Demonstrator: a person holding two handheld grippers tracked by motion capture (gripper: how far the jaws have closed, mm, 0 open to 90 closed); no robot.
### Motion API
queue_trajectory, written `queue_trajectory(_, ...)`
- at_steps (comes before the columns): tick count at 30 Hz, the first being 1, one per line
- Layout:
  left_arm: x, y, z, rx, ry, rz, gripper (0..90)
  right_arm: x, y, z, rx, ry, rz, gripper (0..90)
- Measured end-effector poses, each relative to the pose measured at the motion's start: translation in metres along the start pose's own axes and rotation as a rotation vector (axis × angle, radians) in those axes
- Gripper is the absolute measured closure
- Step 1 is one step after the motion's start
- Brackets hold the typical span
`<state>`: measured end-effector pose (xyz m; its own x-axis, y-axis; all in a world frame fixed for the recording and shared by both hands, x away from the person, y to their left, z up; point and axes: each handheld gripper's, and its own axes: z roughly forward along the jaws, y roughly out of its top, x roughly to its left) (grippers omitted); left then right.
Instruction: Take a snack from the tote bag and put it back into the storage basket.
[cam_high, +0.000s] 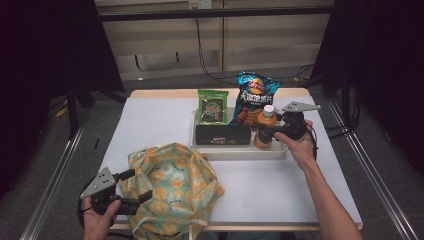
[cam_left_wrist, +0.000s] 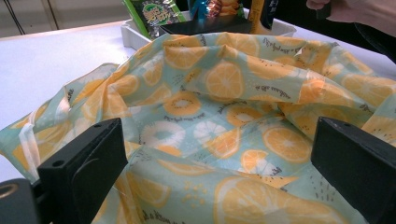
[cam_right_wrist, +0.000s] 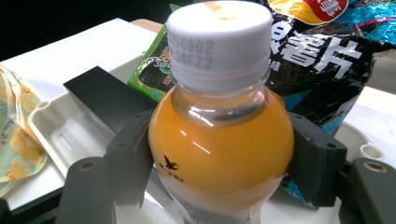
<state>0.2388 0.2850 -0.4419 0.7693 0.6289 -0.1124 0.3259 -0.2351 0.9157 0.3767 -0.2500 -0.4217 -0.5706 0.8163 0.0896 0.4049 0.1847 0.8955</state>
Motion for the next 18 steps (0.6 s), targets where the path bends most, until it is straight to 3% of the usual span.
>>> queue_trajectory(4,-0.0005,0.0003,-0.0008,0.000,0.004,-0.001,3.2,-0.0021,-0.0038,-0.0006,-0.020,0.021,-0.014,30.4)
queue_trajectory(18,-0.0011,0.0005,-0.0010,0.001,0.008,-0.001,3.1,0.0041,-0.0058,0.0001,-0.020,0.008,0.000,29.2)
